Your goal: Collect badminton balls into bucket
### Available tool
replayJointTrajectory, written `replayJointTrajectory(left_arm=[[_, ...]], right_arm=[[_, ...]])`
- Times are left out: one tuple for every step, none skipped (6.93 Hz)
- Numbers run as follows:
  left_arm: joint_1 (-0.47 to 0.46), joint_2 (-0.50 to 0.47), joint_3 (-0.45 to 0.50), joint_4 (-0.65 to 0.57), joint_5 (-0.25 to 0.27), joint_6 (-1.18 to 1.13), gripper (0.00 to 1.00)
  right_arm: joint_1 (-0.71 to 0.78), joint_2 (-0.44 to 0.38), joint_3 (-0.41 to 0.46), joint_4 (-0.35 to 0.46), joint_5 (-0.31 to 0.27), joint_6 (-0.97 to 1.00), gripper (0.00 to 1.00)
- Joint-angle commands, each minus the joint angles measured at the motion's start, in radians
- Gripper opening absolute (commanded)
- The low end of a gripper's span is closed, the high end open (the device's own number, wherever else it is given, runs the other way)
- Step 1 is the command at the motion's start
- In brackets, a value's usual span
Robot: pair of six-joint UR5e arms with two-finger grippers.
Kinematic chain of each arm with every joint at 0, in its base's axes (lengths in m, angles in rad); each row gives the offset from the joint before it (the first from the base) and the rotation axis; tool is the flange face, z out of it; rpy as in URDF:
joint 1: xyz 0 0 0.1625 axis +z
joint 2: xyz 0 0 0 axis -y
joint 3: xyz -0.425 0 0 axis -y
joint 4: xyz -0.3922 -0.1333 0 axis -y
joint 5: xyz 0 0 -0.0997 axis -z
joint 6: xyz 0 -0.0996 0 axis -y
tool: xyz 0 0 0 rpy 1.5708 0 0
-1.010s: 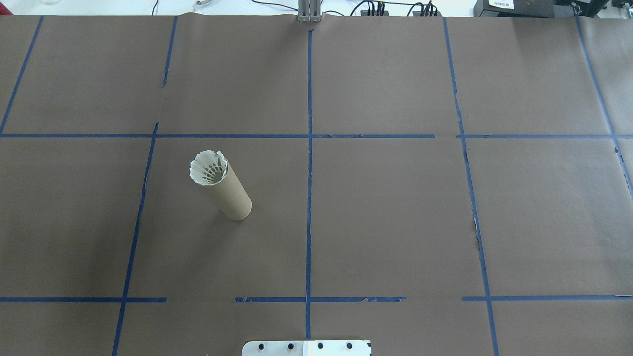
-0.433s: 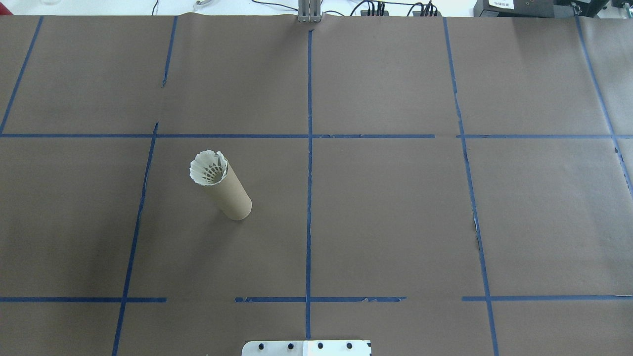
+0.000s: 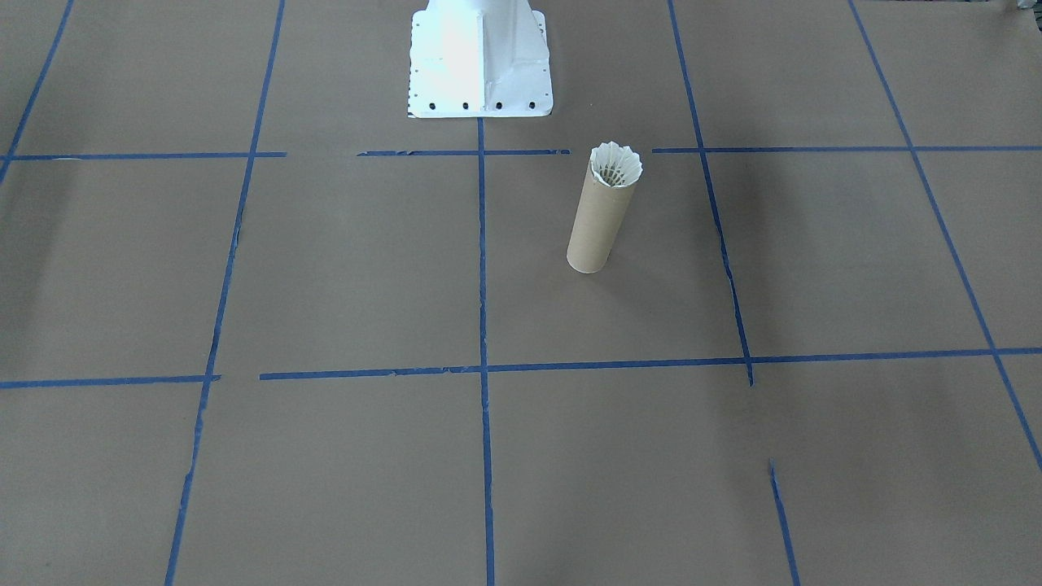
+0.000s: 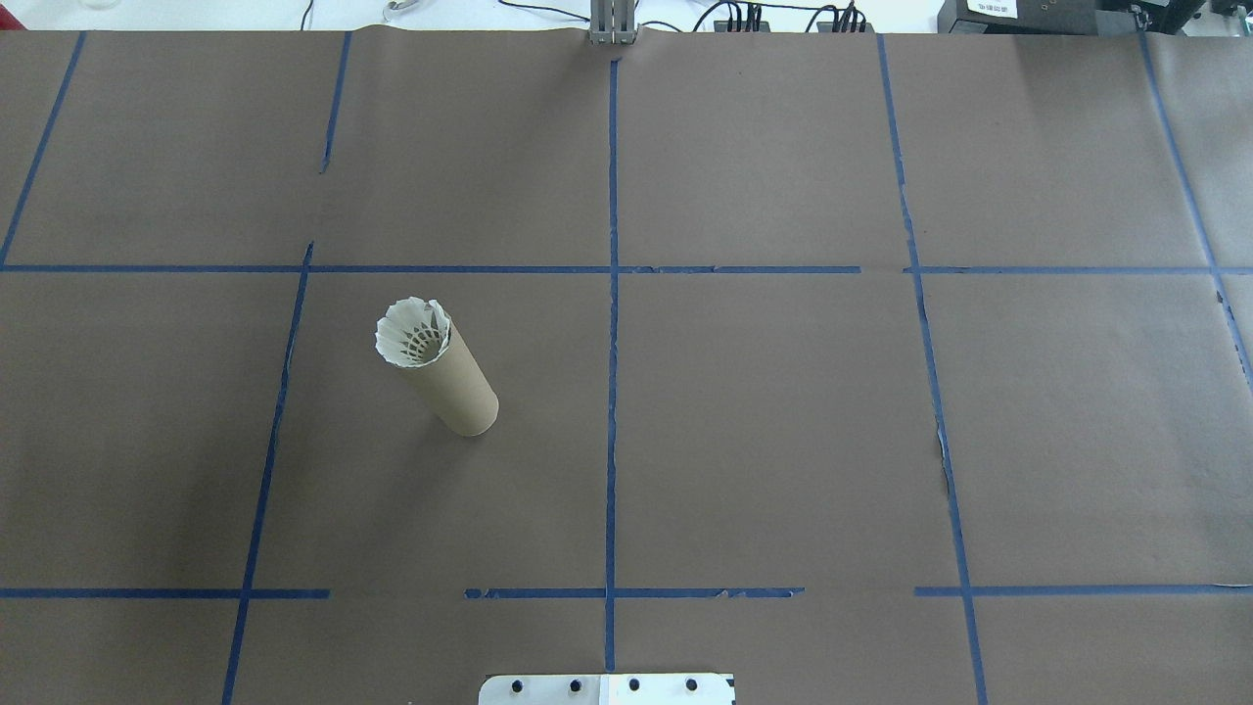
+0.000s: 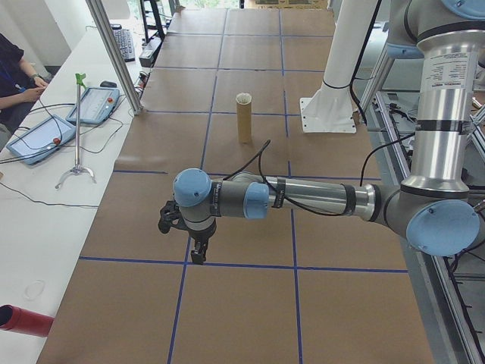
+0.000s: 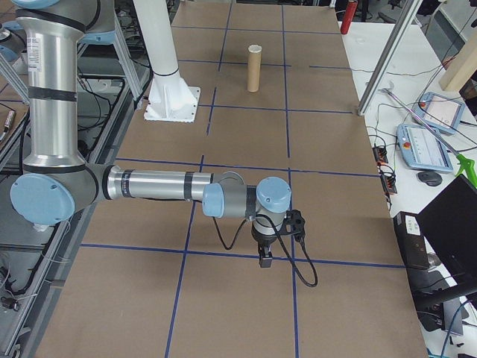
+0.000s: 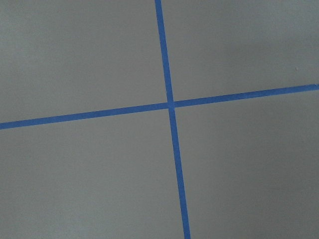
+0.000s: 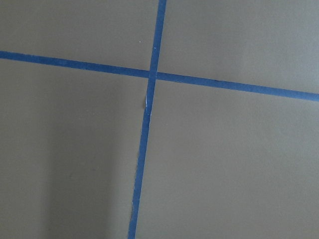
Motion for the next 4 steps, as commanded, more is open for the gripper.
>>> replayJointTrajectory(left_arm=[[0.001, 0.0, -0.001, 0.0, 0.0, 0.0, 1.0], [-0.001, 0.0, -0.003, 0.0, 0.0, 0.0, 1.0], [-0.001, 0.0, -0.003, 0.0, 0.0, 0.0, 1.0], [0.001, -0.001, -0.006, 0.0, 0.0, 0.0, 1.0]], right_arm=[[0.0, 0.0, 0.0, 0.0, 0.0, 0.0, 1.0], [0.0, 0.0, 0.0, 0.0, 0.0, 0.0, 1.0], [0.0, 0.0, 0.0, 0.0, 0.0, 0.0, 1.0], [0.0, 0.0, 0.0, 0.0, 0.0, 0.0, 1.0]])
